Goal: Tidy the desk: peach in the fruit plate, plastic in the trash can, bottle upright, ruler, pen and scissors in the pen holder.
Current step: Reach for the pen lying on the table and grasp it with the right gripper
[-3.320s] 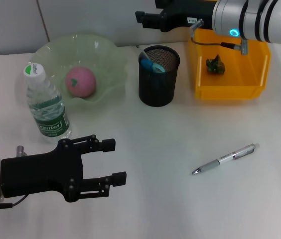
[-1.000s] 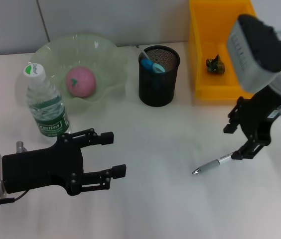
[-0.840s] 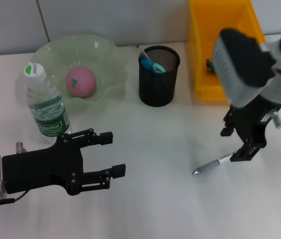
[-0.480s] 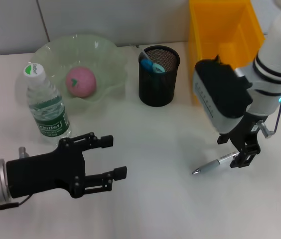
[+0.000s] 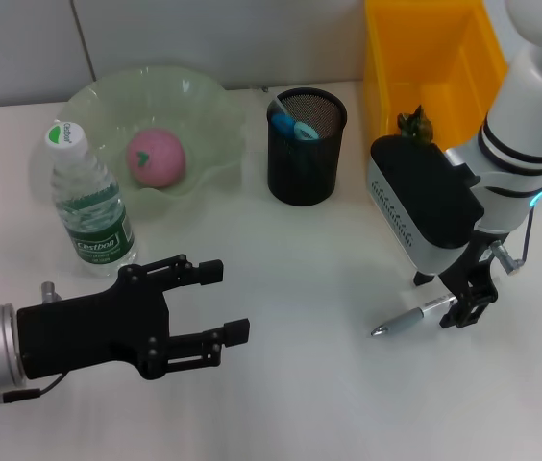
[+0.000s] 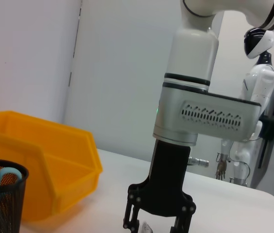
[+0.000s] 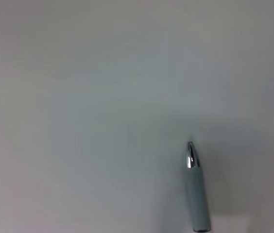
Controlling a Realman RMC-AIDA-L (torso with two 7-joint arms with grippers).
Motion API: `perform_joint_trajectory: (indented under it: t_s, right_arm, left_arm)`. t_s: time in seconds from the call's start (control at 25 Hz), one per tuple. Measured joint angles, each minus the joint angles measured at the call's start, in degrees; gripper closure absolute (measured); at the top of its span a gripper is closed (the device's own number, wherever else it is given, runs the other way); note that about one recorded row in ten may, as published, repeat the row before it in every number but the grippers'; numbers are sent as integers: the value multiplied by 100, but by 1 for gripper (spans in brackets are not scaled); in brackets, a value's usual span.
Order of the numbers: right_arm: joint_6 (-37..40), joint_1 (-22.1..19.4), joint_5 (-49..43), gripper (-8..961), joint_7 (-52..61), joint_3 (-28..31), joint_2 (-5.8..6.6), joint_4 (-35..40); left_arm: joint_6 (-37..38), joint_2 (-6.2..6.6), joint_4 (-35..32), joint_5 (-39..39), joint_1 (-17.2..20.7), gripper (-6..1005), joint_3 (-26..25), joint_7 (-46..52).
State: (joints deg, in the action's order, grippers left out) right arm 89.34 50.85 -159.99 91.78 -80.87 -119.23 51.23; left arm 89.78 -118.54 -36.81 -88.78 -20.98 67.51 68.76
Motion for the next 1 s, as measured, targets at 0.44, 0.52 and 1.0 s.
perform_joint_trajectory:
  t_s: [0.44, 0.52, 1.0]
  right_arm:
    - [-100, -30, 102, 523, -73, -133, -21, -23]
    - [-101, -32, 114, 539, -74, -158, -21, -25]
    - [-134, -56, 118, 551, -149, -166, -14, -46]
  left_arm:
    - [19, 23, -63, -14, -11, 214, 6, 173]
    - [21, 25, -83, -10, -1, 214, 1, 177]
    - [22, 25, -104, 1, 6, 213, -14, 241]
